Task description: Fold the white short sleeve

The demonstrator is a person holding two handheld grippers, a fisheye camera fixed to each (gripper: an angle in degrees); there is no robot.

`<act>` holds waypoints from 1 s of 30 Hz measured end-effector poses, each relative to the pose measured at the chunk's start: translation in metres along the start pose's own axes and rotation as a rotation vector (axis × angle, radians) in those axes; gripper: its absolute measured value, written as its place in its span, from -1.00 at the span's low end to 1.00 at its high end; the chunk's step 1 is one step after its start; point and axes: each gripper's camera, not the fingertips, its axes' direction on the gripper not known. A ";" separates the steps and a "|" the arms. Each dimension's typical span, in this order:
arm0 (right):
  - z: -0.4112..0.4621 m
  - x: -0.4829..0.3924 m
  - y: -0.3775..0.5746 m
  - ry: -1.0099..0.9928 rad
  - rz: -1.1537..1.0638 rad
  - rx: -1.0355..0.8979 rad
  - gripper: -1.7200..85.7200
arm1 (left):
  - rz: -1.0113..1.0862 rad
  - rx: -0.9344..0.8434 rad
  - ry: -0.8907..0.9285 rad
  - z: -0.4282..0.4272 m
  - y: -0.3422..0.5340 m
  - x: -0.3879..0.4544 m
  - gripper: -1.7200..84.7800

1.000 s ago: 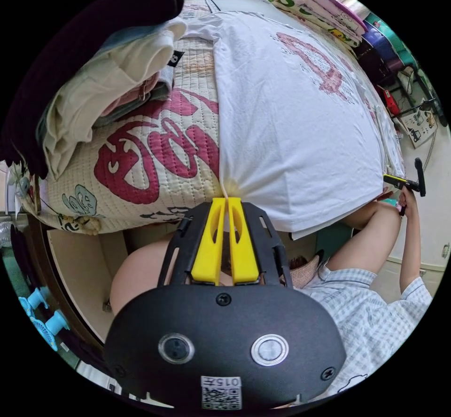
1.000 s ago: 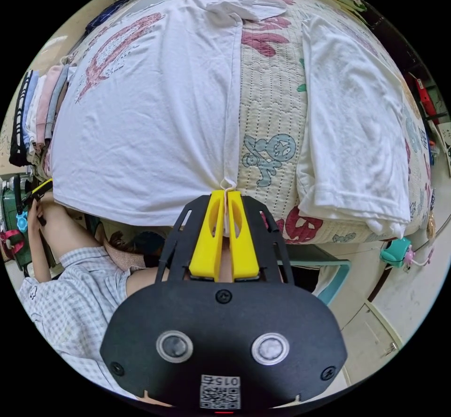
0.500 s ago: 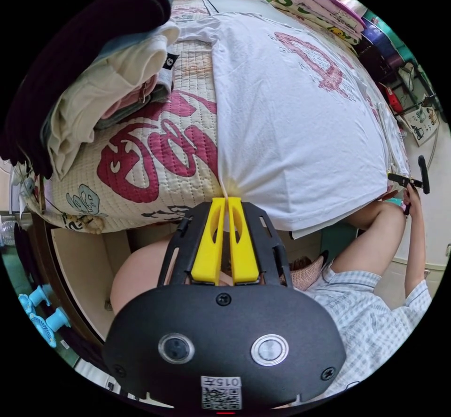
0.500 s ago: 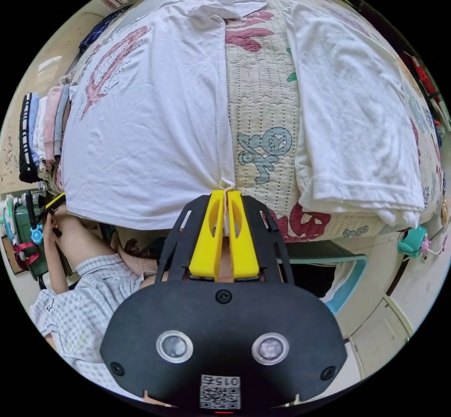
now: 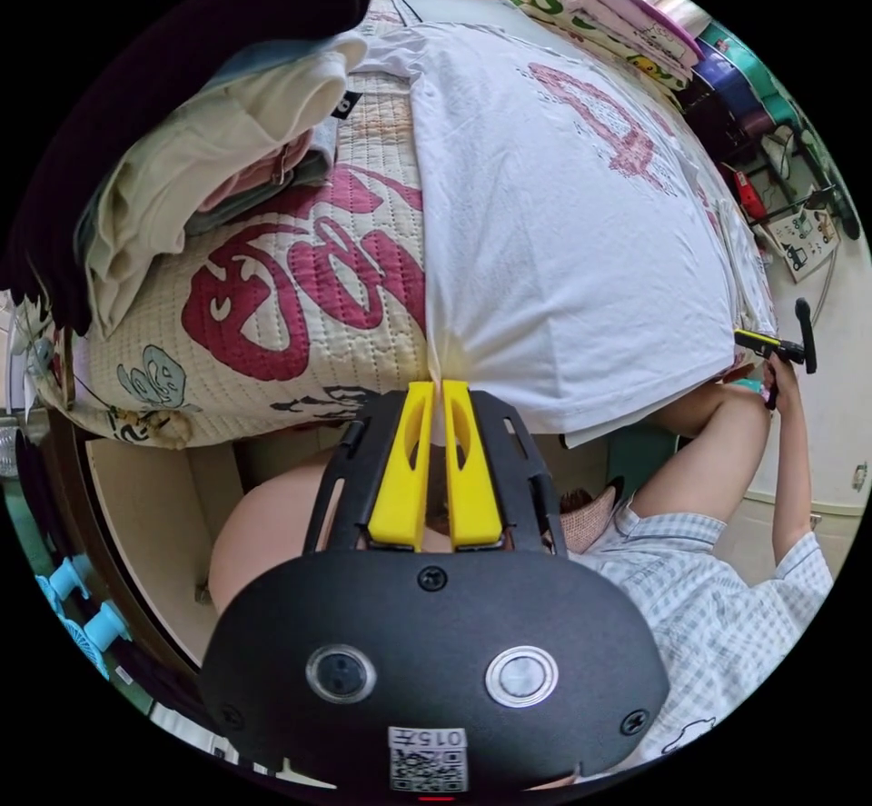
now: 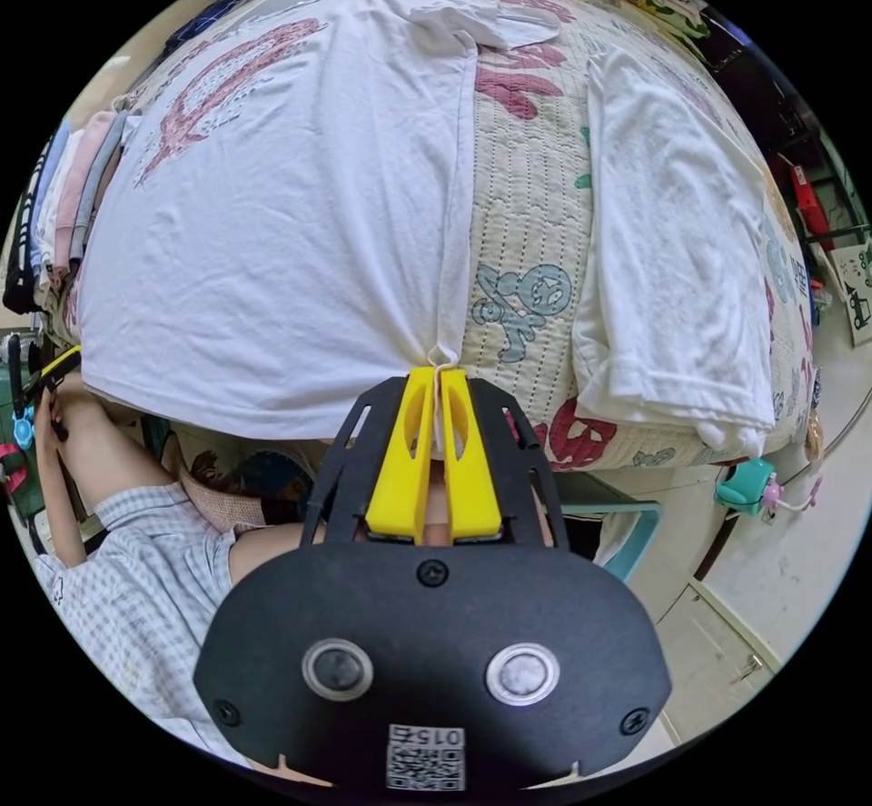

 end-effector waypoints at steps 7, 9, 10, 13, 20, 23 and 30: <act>-0.022 0.020 0.006 -0.029 -0.008 -0.006 -0.95 | -0.016 0.037 0.038 -0.007 0.011 0.005 -0.92; -0.031 0.041 0.009 -0.112 0.028 -0.009 -0.95 | -0.025 0.078 0.049 -0.015 0.019 0.005 -0.90; -0.033 0.047 0.010 -0.138 0.039 -0.011 -0.94 | -0.029 0.097 0.050 -0.018 0.021 0.005 -0.88; -0.039 0.083 0.016 -0.291 0.115 -0.012 -0.91 | -0.035 0.234 0.017 -0.039 0.038 0.010 -0.82; -0.108 0.143 0.069 -0.484 0.162 0.267 -0.74 | 0.130 0.599 -0.122 -0.092 0.054 0.075 -0.72; -0.140 0.167 0.083 -0.530 0.228 0.452 -0.75 | 0.266 0.784 -0.116 -0.113 0.034 0.119 -0.71; -0.177 0.169 0.007 -0.569 0.267 0.702 -0.71 | 0.573 0.671 0.254 -0.112 -0.137 0.238 -0.77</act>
